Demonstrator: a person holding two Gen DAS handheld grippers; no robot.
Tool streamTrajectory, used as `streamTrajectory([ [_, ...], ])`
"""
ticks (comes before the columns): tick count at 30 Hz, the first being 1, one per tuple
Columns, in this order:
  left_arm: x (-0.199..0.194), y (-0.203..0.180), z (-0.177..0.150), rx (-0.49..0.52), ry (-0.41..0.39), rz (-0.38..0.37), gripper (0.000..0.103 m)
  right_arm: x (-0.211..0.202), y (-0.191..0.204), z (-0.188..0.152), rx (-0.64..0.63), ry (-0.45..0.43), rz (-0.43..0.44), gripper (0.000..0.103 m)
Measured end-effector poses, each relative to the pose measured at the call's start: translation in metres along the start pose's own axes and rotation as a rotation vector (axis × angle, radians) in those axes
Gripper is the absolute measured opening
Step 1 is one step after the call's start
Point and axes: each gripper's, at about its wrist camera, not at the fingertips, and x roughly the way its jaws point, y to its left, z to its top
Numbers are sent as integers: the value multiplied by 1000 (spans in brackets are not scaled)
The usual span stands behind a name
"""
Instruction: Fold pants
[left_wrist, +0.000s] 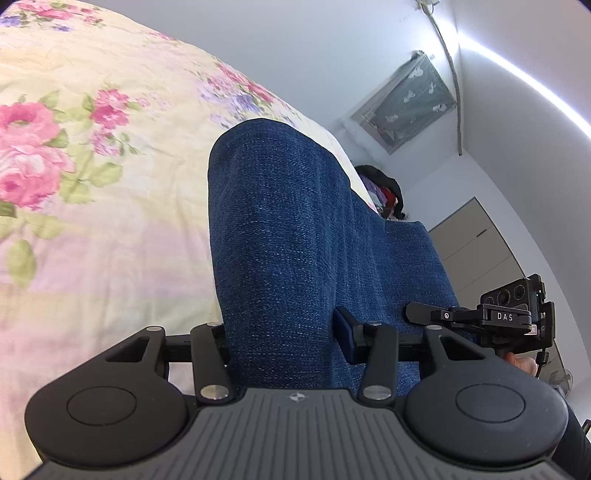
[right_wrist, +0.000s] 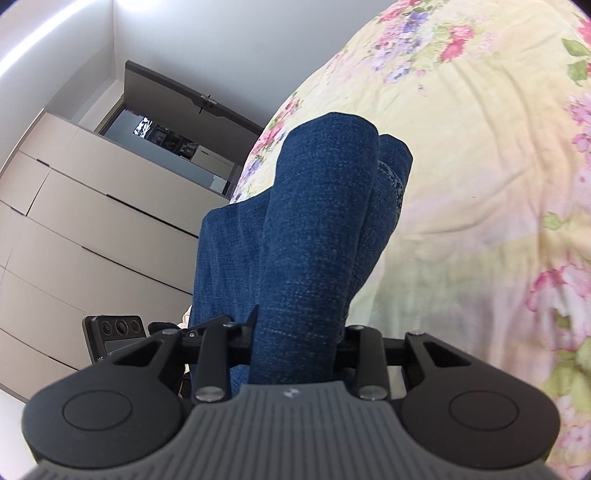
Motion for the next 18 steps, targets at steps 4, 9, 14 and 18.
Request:
streamTrajectory([
  [4,-23,12,11,-4,-30,26,53,28,23,5,-25,20,5,29],
  [9,-54,37,25,-20,-69,55,53,66,51,13,-53,44,32,29],
  [14,-73,65,42,-25,-93,101,53,112,75,21,-74,76,47,29],
  [18,-86,90,60,-33,-112,130,53,155,89,30,-80,99,55,29],
])
